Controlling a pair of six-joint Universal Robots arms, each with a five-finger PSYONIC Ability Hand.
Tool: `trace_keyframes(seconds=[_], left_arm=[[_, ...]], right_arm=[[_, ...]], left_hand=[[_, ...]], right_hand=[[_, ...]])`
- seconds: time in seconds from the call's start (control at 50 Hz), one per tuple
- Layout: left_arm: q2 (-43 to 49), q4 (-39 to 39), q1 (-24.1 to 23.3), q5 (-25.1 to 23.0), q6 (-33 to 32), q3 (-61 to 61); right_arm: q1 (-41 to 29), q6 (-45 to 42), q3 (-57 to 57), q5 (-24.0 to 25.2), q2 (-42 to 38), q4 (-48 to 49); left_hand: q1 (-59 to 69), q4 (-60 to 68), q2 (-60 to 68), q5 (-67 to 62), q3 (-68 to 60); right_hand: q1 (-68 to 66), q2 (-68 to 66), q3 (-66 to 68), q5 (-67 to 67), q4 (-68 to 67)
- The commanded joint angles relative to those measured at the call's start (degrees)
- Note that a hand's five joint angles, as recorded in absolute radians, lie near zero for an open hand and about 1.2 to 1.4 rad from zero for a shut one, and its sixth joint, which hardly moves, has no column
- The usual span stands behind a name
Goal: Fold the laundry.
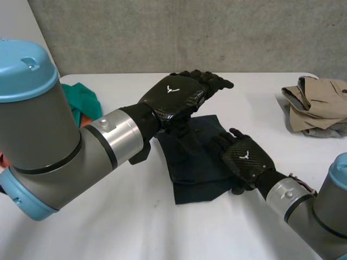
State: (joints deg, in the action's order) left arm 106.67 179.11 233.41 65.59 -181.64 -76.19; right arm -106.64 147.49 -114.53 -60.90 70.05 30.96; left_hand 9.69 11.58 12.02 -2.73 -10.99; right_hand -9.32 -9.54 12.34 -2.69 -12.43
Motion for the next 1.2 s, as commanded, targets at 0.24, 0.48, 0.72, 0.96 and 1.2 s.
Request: trace_keyframes(seconds=[0.24,0.48,0.72,0.96,1.2], left_arm=[[0.9,3.0,0.1,2.4,0.4,-1.0],[0.9,3.2,0.2,2.4,0.5,-1.2],[1.1,3.3,0.6,2.3,1.3,-1.2],[-0.1,4.7,2.3,2.4,2.3,-0.6],[-0.7,4.7,2.2,2.4,2.4,0.3]], right_arm=[[-4.3,0.2,7.6,-5.5,-12.9,10.4],[-8.1,1.1,14.0,-7.2,-15.5,11.0],[-8.1,8.4,22.4,-10.7,-18.4,10.7],[-4.2,16.5,42.3,-16.8,-13.9,8.3],[18.4,25.3,53.6,-9.6,-12.4,8.4]], left_hand=[[2.4,0.5,0.0,0.7,-1.1],[2.4,0.5,0.0,0.7,-1.1],[2.4,0.5,0.0,0.7,-1.1],[2.4,0.5,0.0,0.7,-1.1],[2.4,0.5,0.0,0.7,-1.1]], right_hand=[[-1.3,-1.0,-1.8,2.1,1.9],[-8.0,-7.8,5.0,-4.6,-4.9],[-70.7,-70.5,67.7,-67.3,-67.6],[-70.7,-70.5,67.7,-67.3,-67.6],[-70.7,-70.5,67.7,-67.3,-67.6]])
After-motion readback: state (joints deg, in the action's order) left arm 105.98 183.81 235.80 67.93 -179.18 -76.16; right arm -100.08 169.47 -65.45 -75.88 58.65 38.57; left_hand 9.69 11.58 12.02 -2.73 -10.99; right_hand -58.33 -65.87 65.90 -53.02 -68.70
